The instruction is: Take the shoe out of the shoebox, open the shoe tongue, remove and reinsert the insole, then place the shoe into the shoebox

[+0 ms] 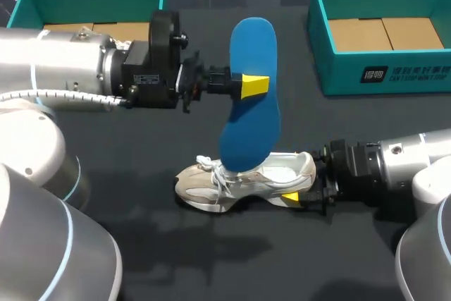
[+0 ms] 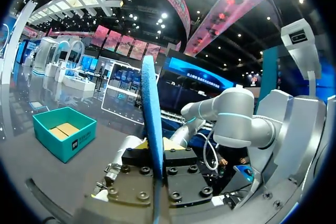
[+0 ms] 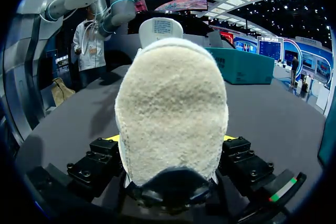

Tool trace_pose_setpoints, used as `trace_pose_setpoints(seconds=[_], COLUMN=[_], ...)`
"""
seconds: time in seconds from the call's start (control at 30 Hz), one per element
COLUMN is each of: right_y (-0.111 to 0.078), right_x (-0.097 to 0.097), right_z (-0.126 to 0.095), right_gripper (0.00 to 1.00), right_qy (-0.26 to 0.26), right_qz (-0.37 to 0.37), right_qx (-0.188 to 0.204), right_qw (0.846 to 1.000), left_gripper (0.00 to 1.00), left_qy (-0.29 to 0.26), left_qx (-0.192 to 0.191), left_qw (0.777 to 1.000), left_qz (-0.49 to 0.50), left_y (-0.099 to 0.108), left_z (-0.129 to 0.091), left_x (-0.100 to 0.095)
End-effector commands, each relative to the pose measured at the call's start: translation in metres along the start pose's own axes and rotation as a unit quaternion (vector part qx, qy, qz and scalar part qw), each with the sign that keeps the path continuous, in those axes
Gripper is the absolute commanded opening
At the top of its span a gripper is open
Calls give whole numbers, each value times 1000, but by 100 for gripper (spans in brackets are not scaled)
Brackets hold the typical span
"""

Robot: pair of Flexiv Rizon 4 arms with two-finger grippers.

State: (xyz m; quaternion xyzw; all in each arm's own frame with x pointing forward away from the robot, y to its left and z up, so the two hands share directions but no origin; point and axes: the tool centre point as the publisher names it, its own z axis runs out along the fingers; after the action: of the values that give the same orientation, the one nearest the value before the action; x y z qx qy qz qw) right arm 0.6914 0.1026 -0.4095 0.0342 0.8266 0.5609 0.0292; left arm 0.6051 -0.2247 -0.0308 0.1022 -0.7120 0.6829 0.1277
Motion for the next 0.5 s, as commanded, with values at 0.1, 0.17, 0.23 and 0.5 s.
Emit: trace_pose_setpoints(seconds=[0.1, 0.17, 0.23, 0.5], right_y=[1, 1, 1, 1], right_x=[2, 2, 2, 2], right_z=[0, 0, 0, 0], right_gripper=[0, 0, 0, 0], right_qy=[-1, -1, -1, -1], right_qz=[0, 0, 0, 0], right_qx=[2, 2, 2, 2], right_qw=[1000, 1000, 1000, 1000], left_gripper=[0, 0, 0, 0], left_qy=[-13, -13, -12, -3], left_qx=[14, 12, 11, 4], left_qw=[1000, 1000, 1000, 1000], left_qz=[-5, -7, -7, -20], left_y=[5, 5, 6, 4], left_z=[-9, -9, -8, -8], left_x=[7, 8, 9, 8])
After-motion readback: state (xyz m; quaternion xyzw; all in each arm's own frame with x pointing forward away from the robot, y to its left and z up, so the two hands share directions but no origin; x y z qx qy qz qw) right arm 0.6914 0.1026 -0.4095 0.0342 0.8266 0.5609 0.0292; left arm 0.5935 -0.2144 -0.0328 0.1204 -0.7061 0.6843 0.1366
